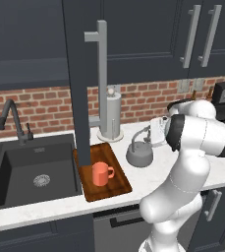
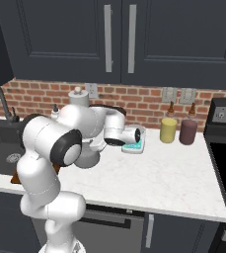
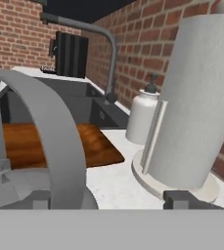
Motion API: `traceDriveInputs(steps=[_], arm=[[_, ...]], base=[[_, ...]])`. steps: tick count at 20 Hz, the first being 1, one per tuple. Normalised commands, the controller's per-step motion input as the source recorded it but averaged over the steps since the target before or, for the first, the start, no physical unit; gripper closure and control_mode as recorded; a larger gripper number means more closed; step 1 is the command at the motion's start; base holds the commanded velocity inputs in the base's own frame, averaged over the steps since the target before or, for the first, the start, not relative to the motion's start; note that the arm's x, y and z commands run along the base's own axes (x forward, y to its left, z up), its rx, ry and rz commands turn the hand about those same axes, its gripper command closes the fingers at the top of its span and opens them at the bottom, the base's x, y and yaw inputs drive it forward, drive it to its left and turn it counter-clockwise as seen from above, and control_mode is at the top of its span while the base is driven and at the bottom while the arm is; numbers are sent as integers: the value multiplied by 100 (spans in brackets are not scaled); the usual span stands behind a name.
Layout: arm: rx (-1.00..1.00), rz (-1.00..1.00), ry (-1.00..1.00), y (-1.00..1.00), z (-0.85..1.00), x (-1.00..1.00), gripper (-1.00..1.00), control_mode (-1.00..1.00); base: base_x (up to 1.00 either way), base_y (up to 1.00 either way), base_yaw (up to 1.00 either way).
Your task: Pick the kettle from the counter and place it on the tray. Then pick the mug from the cabinet and place it on the tray. Then close the cabinet doors.
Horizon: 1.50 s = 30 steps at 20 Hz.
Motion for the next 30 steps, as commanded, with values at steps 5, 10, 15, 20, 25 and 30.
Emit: traceDriveInputs(steps=[5, 10, 15, 20, 25, 30], arm=[[0, 0, 0, 22, -2, -9, 100, -100], [0, -1, -2, 6, 0, -17, 100, -100], [0, -8, -4, 0, 15, -28, 100, -100], [0, -13, -2, 1, 43, -24, 100, -100], [0, -19, 0, 30, 46, -10, 100, -100], [0, -21, 9, 49, 28, -1, 100, -100]], base=[[0, 0, 0], [0, 0, 0], [0, 0, 0], [0, 0, 0], [0, 0, 0], [0, 0, 0]])
